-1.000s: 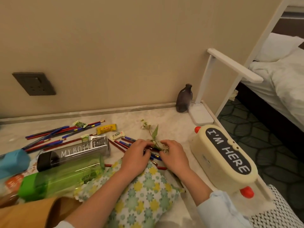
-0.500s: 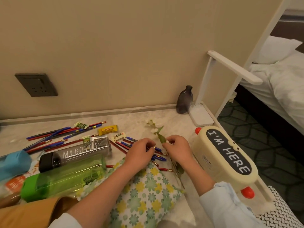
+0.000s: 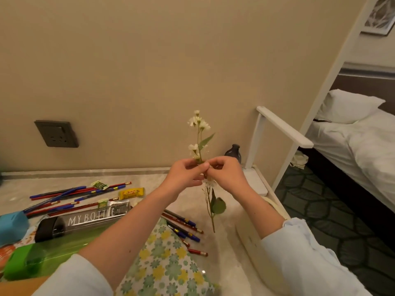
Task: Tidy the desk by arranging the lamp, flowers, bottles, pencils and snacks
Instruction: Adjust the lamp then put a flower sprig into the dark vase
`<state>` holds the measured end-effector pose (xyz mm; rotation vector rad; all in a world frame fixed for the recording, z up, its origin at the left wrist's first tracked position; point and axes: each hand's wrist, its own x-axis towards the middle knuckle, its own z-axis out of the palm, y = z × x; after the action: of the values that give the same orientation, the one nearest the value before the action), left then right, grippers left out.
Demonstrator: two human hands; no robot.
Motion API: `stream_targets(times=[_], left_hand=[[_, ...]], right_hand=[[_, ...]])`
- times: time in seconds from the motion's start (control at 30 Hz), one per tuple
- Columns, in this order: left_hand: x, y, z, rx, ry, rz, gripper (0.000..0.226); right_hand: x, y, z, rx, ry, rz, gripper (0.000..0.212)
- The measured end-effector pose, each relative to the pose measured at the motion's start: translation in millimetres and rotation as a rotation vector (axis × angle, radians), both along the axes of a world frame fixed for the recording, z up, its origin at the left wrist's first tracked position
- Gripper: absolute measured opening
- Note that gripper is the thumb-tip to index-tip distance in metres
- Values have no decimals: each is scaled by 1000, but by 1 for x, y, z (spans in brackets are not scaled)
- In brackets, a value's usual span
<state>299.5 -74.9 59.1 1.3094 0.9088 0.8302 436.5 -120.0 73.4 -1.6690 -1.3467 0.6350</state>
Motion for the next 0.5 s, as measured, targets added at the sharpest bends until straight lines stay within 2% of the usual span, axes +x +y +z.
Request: stream_targets(times=[0.2,0.33,0.5], left_hand=[[23,24,42,57,-61,78,6],[42,37,63,121,-77,108,10],[70,53,79,175,-84,150,13]], right_hand=[[26,19,50,72,-30,151,22],[47,30,63,156,82,120,32],[70,45,59,142,127,80,37]])
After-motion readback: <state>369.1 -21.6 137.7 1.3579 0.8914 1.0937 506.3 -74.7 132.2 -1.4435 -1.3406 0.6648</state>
